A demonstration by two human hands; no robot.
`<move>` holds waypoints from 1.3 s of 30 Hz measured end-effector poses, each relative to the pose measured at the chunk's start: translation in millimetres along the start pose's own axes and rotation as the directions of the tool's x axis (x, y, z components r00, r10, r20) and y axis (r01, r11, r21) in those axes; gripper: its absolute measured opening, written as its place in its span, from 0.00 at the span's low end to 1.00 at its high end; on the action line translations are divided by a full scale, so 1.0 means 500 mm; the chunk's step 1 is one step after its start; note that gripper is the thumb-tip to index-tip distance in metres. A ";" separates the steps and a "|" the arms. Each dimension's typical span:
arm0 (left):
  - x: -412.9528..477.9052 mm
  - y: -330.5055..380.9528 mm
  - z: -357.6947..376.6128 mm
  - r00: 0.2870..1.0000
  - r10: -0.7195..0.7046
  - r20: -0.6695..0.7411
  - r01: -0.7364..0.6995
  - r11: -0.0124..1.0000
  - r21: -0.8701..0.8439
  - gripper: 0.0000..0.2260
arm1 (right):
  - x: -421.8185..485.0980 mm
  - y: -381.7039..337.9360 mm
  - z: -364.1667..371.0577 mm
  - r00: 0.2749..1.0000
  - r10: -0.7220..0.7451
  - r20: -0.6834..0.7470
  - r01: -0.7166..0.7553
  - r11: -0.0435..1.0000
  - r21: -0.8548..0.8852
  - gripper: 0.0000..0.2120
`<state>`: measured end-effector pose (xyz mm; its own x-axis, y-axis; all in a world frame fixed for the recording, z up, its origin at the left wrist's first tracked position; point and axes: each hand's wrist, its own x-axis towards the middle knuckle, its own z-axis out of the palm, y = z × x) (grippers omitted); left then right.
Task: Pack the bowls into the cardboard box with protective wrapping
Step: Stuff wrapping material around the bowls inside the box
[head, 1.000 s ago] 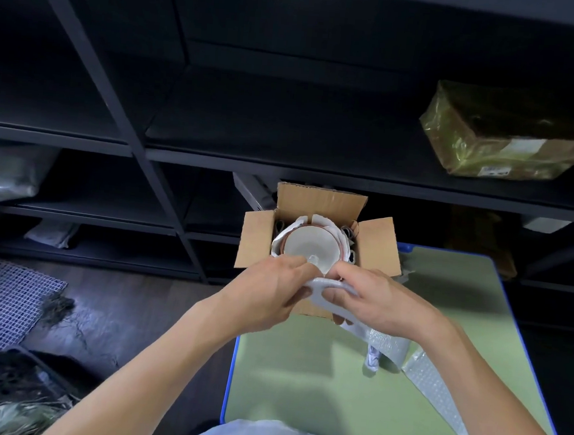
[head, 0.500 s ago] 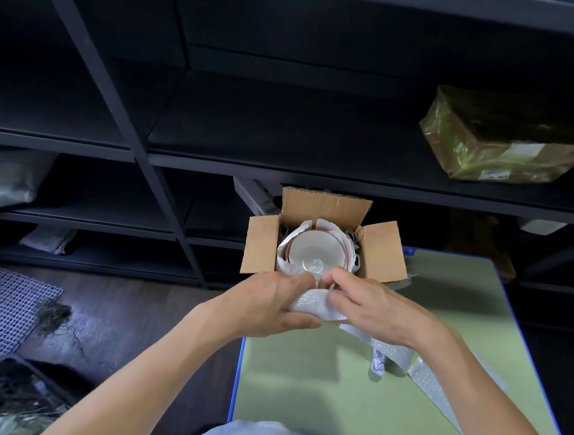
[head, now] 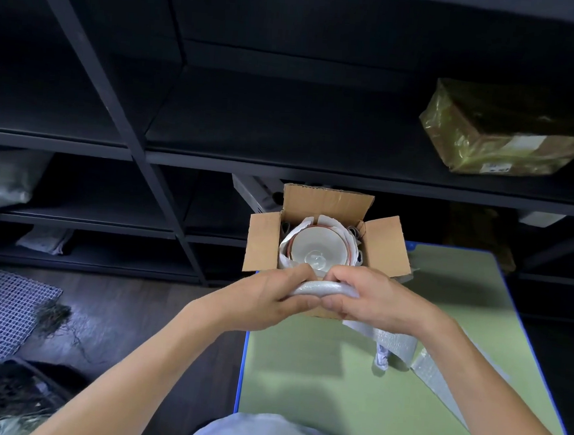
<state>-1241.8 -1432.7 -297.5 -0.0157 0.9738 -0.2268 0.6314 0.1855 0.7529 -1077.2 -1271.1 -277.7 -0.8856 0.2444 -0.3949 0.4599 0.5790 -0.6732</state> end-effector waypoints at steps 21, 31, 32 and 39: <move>0.017 0.023 0.000 0.940 0.031 -0.339 -0.090 0.983 -0.160 0.21 | 0.019 0.000 -0.012 0.985 -0.156 -0.077 0.168 0.736 0.656 0.11; 0.039 0.042 0.019 0.870 -0.156 -0.469 -0.045 0.920 -0.390 0.15 | 0.045 -0.040 0.026 0.883 -0.037 -0.469 0.227 0.906 0.357 0.06; 0.039 0.042 0.017 0.864 -0.161 -0.477 -0.045 0.919 -0.391 0.15 | 0.046 -0.039 0.028 0.875 -0.030 -0.483 0.215 0.918 0.333 0.06; 0.033 0.036 0.017 0.825 -0.223 -0.519 -0.127 0.822 -0.555 0.10 | 0.036 -0.039 0.043 0.950 -0.032 -0.309 0.201 0.822 0.533 0.21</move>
<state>-1224.3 -1414.4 -293.0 -0.5564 0.8302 -0.0341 0.0908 0.1015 0.9907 -1100.6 -1294.9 -285.3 -0.8763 0.4543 -0.1607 0.2343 0.1104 -0.9659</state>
